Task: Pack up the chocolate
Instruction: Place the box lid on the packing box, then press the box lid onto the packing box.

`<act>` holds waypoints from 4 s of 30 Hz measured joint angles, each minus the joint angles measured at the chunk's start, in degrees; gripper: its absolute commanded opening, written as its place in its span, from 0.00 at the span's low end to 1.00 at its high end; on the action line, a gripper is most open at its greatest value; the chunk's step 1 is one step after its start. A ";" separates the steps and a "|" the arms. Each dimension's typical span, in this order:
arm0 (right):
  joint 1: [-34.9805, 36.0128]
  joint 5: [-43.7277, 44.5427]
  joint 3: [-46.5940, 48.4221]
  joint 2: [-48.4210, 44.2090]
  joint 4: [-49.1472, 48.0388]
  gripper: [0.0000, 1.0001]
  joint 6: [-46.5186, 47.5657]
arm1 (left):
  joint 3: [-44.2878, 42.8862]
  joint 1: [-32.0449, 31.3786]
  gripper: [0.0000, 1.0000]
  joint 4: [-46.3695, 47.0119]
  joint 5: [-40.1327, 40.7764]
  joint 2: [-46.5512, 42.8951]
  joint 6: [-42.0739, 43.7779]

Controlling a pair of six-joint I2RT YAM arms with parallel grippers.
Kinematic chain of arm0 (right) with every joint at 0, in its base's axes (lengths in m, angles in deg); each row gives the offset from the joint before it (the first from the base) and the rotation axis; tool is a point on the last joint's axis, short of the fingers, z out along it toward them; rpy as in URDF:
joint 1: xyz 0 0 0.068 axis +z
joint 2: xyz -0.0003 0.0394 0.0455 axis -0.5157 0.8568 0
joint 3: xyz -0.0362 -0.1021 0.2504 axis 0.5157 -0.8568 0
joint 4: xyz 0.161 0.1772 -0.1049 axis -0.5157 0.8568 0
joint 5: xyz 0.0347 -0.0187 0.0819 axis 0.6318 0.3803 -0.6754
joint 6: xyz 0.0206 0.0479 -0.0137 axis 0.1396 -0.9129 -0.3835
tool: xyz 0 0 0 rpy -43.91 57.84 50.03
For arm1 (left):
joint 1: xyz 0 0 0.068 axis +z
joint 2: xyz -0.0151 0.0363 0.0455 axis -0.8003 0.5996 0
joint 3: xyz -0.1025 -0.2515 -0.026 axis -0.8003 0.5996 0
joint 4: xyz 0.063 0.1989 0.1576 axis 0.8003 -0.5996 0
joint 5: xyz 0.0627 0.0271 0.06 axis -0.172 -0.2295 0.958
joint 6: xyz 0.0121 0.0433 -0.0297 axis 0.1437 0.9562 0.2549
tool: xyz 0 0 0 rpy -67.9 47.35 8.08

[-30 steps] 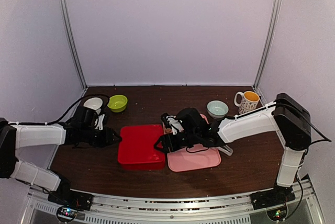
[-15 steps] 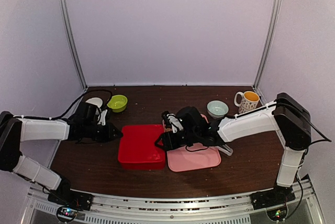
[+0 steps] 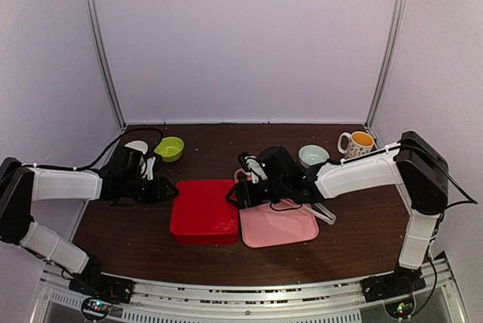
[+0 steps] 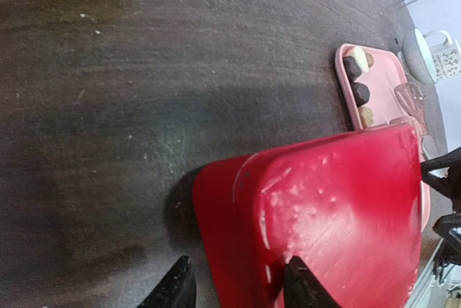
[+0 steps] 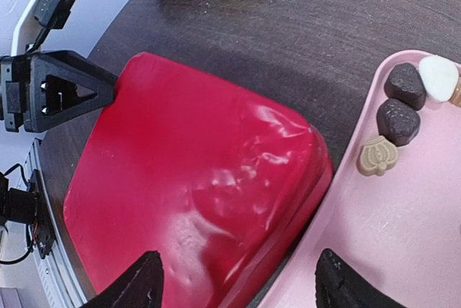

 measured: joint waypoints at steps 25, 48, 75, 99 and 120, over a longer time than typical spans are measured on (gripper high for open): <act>-7.02 -13.00 9.97 9.70 -5.84 0.69 2.69 | 0.90 4.24 0.43 11.63 -9.25 6.34 5.14; -7.67 -17.66 14.93 15.10 -4.87 0.52 -0.46 | -6.19 4.50 0.20 17.94 -13.09 16.76 6.10; -5.79 -14.60 2.36 4.09 -4.17 0.58 0.20 | -2.19 4.61 0.23 19.41 -14.43 14.45 8.20; 18.71 10.80 -9.16 -15.39 3.54 0.62 40.37 | -0.37 4.52 0.23 18.91 -14.21 12.57 10.01; 25.18 27.43 -6.67 -5.66 6.36 0.58 64.28 | -0.72 4.33 0.23 18.12 -13.84 12.46 10.97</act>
